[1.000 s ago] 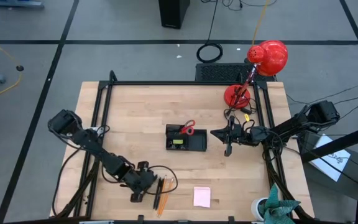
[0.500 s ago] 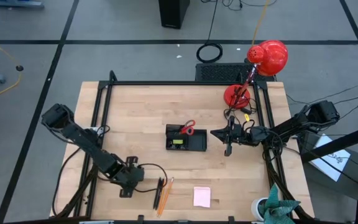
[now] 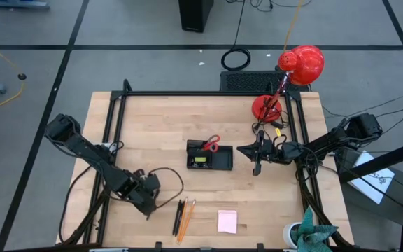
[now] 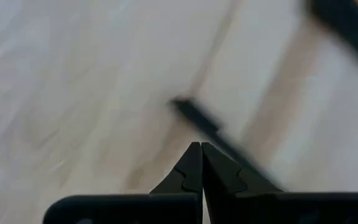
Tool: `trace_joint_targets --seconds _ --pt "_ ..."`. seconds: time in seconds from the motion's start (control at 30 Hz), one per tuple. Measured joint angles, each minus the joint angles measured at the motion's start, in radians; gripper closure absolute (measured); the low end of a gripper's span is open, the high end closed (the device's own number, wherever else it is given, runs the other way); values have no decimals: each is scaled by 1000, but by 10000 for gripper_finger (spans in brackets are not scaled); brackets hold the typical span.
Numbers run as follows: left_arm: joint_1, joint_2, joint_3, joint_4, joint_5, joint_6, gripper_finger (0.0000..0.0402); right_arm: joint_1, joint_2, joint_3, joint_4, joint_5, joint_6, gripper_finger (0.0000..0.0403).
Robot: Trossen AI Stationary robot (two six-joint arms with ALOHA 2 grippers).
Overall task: Pick and place office supplies into organizer
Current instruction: Put the black pen into the black desk organizer
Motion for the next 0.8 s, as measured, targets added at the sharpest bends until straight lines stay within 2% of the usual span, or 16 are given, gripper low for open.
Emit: trace_joint_targets --seconds 0.13,0.37,0.47,0.6,0.8 --pt "0 0 0 -57 -2 -101 389 0 0 0 -1 0 0 399" --pt "-44 0 1 -18 -23 -201 398 0 0 0 -2 0 -40 399" --pt "-83 0 40 -6 -29 -227 395 0 0 0 -10 0 -41 399" --pt "-116 39 171 -75 -58 -269 399 0 0 0 -10 -3 -41 399" --pt "-113 206 466 -390 -71 -331 400 0 0 0 -18 -5 -41 399"
